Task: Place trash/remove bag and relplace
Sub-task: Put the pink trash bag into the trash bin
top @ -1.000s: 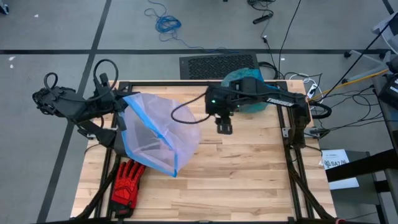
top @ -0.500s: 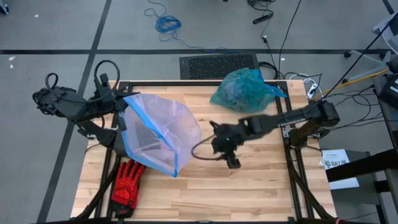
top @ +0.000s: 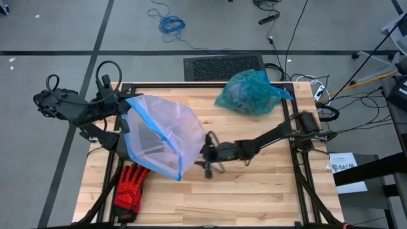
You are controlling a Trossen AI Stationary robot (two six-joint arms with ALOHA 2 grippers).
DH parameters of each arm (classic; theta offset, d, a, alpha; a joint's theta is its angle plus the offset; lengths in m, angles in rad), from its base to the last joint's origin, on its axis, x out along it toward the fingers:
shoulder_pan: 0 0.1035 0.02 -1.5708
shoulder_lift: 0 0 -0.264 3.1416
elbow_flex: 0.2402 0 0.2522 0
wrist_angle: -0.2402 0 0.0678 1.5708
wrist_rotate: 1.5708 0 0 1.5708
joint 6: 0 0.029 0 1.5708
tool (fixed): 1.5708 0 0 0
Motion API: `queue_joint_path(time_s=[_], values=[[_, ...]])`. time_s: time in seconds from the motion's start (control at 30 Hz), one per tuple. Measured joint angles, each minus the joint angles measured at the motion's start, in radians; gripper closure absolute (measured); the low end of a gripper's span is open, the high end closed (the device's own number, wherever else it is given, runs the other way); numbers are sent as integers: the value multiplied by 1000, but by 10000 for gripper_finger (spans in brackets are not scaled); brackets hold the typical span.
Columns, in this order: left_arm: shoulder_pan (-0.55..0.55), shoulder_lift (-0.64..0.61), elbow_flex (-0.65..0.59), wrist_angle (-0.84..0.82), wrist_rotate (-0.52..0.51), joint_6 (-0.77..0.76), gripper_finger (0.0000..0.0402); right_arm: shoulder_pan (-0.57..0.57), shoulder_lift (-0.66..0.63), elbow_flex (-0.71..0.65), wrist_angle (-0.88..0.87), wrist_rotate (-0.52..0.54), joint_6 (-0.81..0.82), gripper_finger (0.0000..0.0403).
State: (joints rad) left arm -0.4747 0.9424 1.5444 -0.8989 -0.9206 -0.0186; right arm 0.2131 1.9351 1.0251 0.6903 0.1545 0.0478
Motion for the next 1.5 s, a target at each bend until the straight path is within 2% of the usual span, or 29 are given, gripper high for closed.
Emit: queue_joint_path(time_s=[0.13, 0.37, 0.47, 0.53, 0.6, 0.67, 0.73, 0.8, 0.83, 0.97, 1.13, 1.3, 1.5], values=[[0, 6, 0, 0, 0, -2, 402, 6, 148, 176, -30, -5, 11, 233], [0, 6, 0, 0, -1, 1, 402, 3, 332, 422, -38, -60, 46, 172], [0, 6, 0, -1, -1, 6, 402, -4, 394, 495, -39, -103, 70, 159], [0, 6, 0, -1, -2, 6, 402, -14, 425, 534, -45, -91, 79, 159], [0, 6, 0, -1, -4, 5, 402, -26, 452, 572, -69, -80, 79, 173], [0, 6, 0, 0, -4, 5, 402, -36, 462, 598, -115, -77, 67, 209], [0, 6, 0, -1, -5, 6, 402, -40, 466, 613, -140, -73, 45, 271], [0, 6, 0, 0, -4, 5, 402, -38, 464, 621, -166, -74, 7, 354], [0, 6, 0, 0, -5, 6, 402, -35, 457, 620, -183, -68, -19, 377], [0, 6, 0, 9, -4, 7, 402, -21, 386, 620, -353, -46, -90, 398], [0, 6, 0, 74, -4, 59, 402, -9, 214, 620, -700, -20, -186, 401], [0, 6, 0, 139, -2, 115, 402, -23, 61, 624, -903, -28, -233, 402], [0, 6, 0, 185, 0, 155, 402, -30, 22, 822, -1265, 14, -311, 403]])
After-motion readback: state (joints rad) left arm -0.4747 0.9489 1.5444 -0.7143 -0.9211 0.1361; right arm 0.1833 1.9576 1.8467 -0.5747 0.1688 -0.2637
